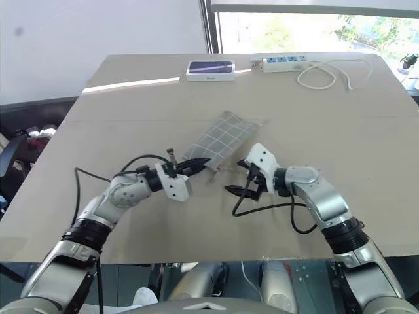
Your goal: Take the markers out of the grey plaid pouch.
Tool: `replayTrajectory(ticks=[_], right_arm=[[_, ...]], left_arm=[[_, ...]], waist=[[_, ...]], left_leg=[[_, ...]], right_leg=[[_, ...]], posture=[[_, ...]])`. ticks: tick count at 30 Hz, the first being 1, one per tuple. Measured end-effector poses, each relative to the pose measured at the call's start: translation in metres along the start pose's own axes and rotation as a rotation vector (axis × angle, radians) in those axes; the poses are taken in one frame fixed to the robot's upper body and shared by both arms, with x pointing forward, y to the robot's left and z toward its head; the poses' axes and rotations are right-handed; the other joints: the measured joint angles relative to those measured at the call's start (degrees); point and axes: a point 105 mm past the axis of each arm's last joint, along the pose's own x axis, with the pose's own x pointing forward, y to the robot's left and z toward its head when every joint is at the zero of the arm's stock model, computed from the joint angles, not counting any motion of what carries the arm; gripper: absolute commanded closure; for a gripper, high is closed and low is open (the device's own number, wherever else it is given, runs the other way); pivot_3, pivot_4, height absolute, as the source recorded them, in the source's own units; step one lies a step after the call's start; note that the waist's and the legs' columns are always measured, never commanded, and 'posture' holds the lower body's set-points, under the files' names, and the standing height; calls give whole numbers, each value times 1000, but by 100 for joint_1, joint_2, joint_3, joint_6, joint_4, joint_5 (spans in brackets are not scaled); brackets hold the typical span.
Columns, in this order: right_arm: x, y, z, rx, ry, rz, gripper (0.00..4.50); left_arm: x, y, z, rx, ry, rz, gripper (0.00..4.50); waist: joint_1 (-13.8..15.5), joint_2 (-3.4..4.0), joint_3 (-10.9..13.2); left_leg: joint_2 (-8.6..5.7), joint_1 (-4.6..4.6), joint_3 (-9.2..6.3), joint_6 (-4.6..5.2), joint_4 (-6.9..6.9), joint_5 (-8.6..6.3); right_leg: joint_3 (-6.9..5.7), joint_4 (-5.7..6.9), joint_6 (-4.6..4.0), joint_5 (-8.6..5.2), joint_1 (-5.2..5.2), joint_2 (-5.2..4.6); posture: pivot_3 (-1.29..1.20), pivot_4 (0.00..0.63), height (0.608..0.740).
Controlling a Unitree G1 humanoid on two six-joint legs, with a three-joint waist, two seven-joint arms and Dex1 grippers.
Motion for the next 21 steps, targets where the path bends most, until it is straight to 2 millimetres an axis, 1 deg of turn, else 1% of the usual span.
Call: replayTrajectory(ticks=[3,5,7,9,10,11,13,14,17,21], right_arm=[[2,-3,-4,7,15,-17,0],[4,-2,-3,10,9,-14,525],[4,-2,-2,4,11,-16,1264],[2,-4,-4,1,20,-17,2259],[0,-5,-4,-1,25,-20,2570],[-1,-6,-5,-2,29,-25,3185],[-6,-10,-5,-6,35,-41,4219],[-9,-12,-5,-10,39,-52,4429],[-18,-20,-5,-12,46,-87,4429],[-36,-45,-8,1,50,-211,4429]], left_arm=[[1,1,1,-1,-4,3,4461],[1,1,1,-3,-5,3,4500],[3,0,2,-6,-11,3,4500],[5,-1,4,-9,-16,2,4500],[5,0,4,-8,-17,4,4500],[5,0,4,-6,-18,5,4500],[6,1,4,-5,-20,8,4500],[6,1,4,-7,-21,10,4500],[8,0,6,-11,-28,10,4500],[12,-3,7,-31,-32,10,4500]], waist=[[-24,-1,0],[-58,-1,0],[-83,-1,0],[-99,-1,0],[-103,-1,0],[-106,-1,0],[-107,-1,0],[-107,-1,0],[-104,-1,0],[-104,-1,-1]], left_leg=[[-1,-2,1,0,0,0],[-1,-3,1,0,0,0],[-1,-3,1,0,0,0],[-1,-3,0,0,0,0],[-1,-3,0,0,1,0],[-1,-3,0,0,0,0],[-1,-3,0,0,1,0],[-1,-3,1,0,1,0],[-1,-3,1,0,1,0],[-2,-3,2,0,2,0]], right_leg=[[1,-3,0,0,-1,0],[0,-3,0,0,-1,0],[0,-2,0,0,-1,1],[0,-1,0,0,-1,1],[0,0,0,0,-2,2],[0,0,0,0,-2,2],[1,0,0,0,-2,2],[1,0,0,0,-2,1],[1,-1,0,0,-2,1],[2,0,0,0,-2,1]], posture=[[0,150,738],[0,150,738],[0,150,738],[0,150,738],[0,150,738],[0,150,738],[0,150,738],[0,150,738],[0,150,738],[0,150,738]])
